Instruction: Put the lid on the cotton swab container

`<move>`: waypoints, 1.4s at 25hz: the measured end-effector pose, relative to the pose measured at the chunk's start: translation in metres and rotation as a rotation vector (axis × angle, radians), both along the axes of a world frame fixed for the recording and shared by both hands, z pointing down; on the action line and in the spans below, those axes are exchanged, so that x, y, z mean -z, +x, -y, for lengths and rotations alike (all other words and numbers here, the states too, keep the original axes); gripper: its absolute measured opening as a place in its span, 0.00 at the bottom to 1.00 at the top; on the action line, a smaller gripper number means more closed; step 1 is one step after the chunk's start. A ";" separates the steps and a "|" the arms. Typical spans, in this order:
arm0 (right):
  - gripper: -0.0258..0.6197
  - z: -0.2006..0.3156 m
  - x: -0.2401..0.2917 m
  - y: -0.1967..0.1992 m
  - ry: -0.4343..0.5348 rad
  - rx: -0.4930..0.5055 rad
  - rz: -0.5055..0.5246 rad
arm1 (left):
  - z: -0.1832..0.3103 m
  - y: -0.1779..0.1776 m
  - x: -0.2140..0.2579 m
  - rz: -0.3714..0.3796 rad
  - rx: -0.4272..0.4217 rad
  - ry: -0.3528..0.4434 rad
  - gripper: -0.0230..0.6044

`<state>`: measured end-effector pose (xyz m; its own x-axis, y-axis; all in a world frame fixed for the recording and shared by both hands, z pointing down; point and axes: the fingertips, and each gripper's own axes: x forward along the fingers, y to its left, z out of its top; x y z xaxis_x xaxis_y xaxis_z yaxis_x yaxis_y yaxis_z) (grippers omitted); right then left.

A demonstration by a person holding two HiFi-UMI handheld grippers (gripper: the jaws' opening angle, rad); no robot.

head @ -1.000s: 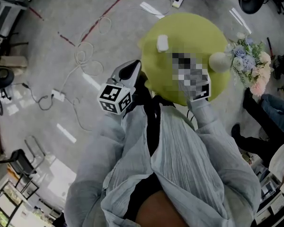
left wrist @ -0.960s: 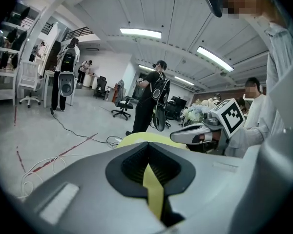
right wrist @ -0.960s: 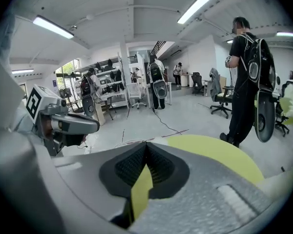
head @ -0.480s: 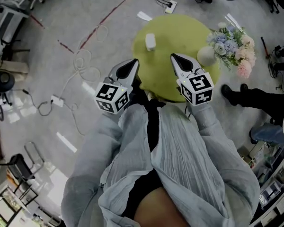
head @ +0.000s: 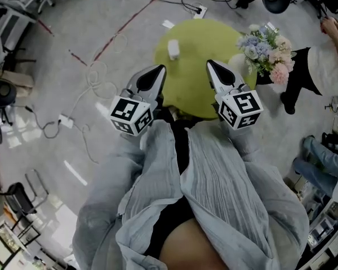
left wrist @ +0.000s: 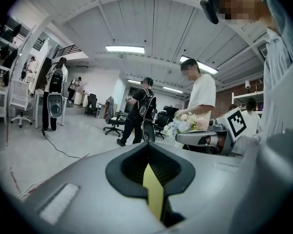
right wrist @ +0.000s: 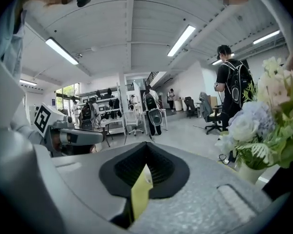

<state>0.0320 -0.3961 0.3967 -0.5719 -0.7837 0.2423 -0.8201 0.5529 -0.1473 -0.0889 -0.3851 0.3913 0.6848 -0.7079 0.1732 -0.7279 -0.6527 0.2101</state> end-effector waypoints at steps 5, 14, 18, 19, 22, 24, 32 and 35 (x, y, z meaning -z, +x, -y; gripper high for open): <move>0.04 -0.007 0.011 0.004 0.055 0.014 -0.010 | -0.006 0.000 0.006 0.027 0.013 0.021 0.06; 0.04 -0.011 0.004 -0.008 0.019 0.045 -0.010 | -0.008 -0.006 0.005 0.055 0.037 0.020 0.06; 0.04 -0.010 0.004 -0.014 0.013 0.053 -0.004 | -0.006 -0.009 0.005 0.051 0.037 0.015 0.06; 0.04 -0.011 0.004 -0.015 0.013 0.053 -0.006 | -0.006 -0.009 0.004 0.051 0.035 0.013 0.06; 0.04 -0.011 0.002 -0.014 0.012 0.050 -0.018 | -0.006 -0.009 0.001 0.053 0.029 0.008 0.06; 0.04 -0.009 0.000 -0.012 0.009 0.045 -0.022 | -0.005 -0.008 0.000 0.054 0.026 0.009 0.06; 0.04 -0.008 -0.005 -0.014 0.011 0.044 -0.043 | 0.000 -0.014 -0.005 0.060 0.037 0.004 0.06; 0.04 -0.011 -0.007 -0.015 0.013 0.047 -0.074 | -0.001 -0.016 -0.003 0.041 0.041 -0.006 0.06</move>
<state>0.0167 -0.3851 0.4035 -0.5894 -0.7597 0.2749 -0.8014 0.5928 -0.0798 -0.1052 -0.3842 0.3945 0.6476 -0.7339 0.2050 -0.7620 -0.6212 0.1830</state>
